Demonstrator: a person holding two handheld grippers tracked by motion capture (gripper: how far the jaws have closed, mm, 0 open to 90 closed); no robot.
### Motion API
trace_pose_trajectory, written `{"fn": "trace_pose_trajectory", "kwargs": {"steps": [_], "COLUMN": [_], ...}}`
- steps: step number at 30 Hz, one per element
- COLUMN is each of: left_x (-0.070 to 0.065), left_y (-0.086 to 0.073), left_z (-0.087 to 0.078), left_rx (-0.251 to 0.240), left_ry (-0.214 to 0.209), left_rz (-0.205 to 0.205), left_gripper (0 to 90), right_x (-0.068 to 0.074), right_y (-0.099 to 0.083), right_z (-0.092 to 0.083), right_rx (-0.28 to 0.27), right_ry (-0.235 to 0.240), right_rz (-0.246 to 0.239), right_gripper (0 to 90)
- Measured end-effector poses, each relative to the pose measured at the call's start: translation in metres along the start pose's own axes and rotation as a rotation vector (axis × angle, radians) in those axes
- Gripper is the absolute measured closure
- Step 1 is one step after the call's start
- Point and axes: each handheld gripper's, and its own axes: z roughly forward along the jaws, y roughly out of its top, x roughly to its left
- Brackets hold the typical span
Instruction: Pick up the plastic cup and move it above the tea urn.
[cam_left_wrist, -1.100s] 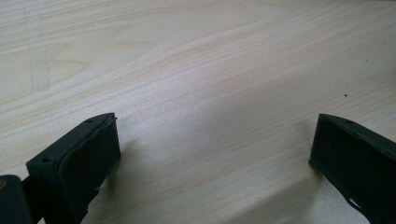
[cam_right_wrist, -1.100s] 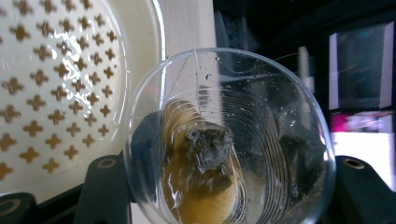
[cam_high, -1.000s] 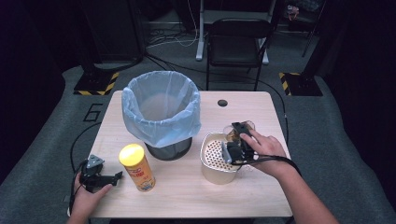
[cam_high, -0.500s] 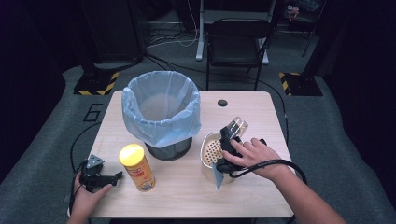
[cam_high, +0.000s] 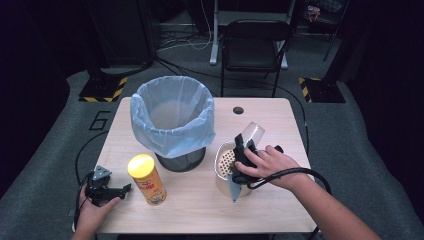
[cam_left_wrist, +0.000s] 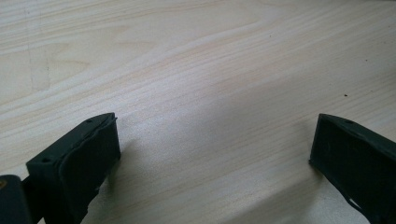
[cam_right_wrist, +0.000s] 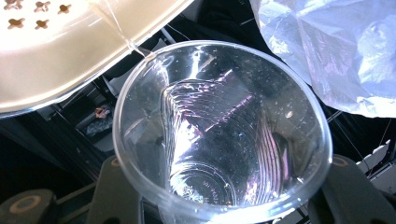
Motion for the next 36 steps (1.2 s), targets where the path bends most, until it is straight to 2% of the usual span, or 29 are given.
{"fn": "trace_pose_trajectory", "kwargs": {"steps": [1,4,8,14,20,24,31,36], "left_x": [0.0,0.0,0.0,0.0,0.0,0.0,0.0,0.0], "left_y": [0.0,0.0,0.0,0.0,0.0,0.0,0.0,0.0], "left_z": [0.0,0.0,0.0,0.0,0.0,0.0,0.0,0.0], "left_rx": [0.0,0.0,0.0,0.0,0.0,0.0,0.0,0.0], "left_ry": [0.0,0.0,0.0,0.0,0.0,0.0,0.0,0.0], "left_rz": [0.0,0.0,0.0,0.0,0.001,0.0,0.0,0.0], "left_gripper": [1.3,1.3,1.3,1.3,1.3,1.3,1.3,1.3], "right_x": [-0.0021,-0.0012,-0.0013,0.0009,-0.001,-0.0026,-0.0039,-0.003], "right_y": [-0.0012,-0.0026,-0.0035,-0.002,-0.0018,-0.0017,-0.0024,-0.0017], "right_z": [0.0009,0.0003,0.0002,-0.0007,-0.0011,-0.0014,-0.0005,-0.0007], "right_rx": [-0.012,-0.002,-0.004,-0.009,-0.018,-0.018,-0.022,-0.016], "right_ry": [0.067,0.066,0.077,0.08,0.068,0.062,0.049,0.03], "right_rz": [0.0,0.059,0.061,0.081,0.064,0.092,0.093,0.126], "right_gripper": [47.0,47.0,47.0,47.0,47.0,47.0,47.0,47.0]}}
